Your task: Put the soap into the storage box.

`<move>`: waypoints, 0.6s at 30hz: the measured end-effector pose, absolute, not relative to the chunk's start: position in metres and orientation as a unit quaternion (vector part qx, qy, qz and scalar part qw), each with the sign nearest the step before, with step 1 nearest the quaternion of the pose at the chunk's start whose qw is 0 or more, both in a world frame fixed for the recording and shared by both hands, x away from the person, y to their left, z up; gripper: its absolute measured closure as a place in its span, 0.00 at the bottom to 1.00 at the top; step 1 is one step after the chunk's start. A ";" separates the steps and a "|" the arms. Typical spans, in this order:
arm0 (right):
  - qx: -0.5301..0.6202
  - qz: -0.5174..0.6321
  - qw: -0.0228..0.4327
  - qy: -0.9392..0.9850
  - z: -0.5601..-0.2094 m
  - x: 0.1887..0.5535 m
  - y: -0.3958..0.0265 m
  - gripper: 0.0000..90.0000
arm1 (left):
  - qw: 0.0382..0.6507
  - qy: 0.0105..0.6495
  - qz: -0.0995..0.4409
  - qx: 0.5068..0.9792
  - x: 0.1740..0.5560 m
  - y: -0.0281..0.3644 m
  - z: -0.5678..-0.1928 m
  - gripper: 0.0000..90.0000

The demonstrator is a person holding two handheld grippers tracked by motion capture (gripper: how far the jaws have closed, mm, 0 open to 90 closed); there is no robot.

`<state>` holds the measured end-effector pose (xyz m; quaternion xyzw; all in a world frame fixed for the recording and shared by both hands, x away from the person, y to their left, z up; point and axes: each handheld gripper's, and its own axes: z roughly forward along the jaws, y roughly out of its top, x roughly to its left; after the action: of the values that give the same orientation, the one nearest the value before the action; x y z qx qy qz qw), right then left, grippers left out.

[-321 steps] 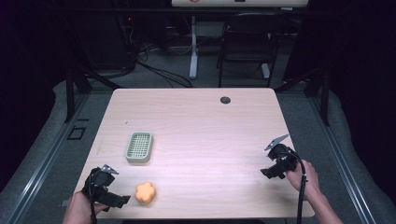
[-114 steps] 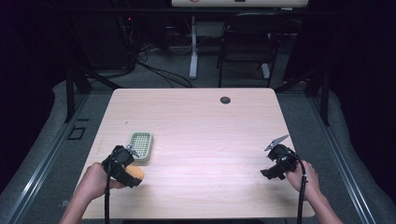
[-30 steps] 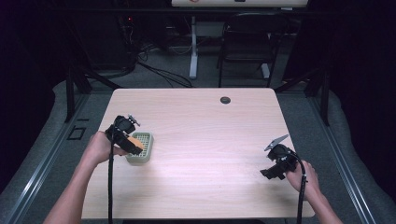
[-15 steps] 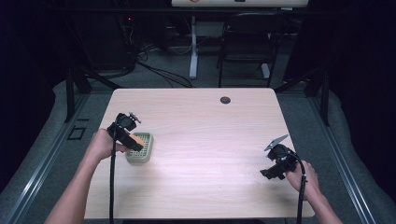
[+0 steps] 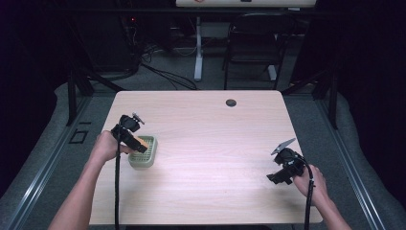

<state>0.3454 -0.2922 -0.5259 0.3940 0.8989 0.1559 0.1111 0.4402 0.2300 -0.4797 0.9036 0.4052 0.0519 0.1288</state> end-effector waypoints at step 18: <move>0.393 0.156 0.110 0.899 -0.526 0.346 -0.293 0.17 | 0.131 0.421 0.055 0.896 0.458 0.225 -0.490 0.28</move>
<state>0.3455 -0.2926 -0.5258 0.3934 0.8994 0.1555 0.1104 0.4579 0.2247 -0.4896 0.8957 0.4212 0.0554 0.1313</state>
